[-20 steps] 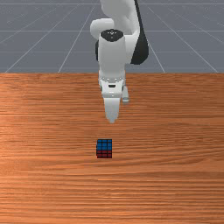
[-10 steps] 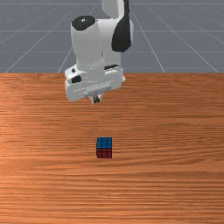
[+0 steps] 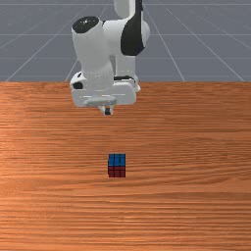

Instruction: Rotate the cube till the blue face upward

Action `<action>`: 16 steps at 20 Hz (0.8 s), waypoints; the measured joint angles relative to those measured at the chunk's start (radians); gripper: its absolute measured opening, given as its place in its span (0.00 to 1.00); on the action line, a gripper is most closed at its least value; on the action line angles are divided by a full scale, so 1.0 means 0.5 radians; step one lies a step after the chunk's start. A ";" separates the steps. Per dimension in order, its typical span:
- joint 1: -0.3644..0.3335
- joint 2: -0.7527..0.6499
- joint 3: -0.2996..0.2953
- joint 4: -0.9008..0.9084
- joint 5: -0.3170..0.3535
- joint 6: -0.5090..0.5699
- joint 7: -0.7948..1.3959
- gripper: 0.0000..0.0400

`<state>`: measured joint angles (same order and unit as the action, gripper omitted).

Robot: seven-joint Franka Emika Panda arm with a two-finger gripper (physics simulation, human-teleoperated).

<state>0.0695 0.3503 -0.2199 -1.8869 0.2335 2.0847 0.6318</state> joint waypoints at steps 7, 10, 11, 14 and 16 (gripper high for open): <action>0.004 0.346 0.030 0.444 0.035 -0.035 0.091 0.00; 0.075 0.526 -0.007 0.542 -0.070 0.001 0.223 0.00; 0.093 0.563 -0.010 0.559 -0.088 0.010 0.246 0.00; 0.153 0.586 0.001 0.560 -0.124 0.067 0.276 0.00; 0.183 0.564 0.013 0.547 -0.130 0.145 0.271 0.00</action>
<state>0.1613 0.6323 -0.2133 -1.6136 0.1687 2.1570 0.7675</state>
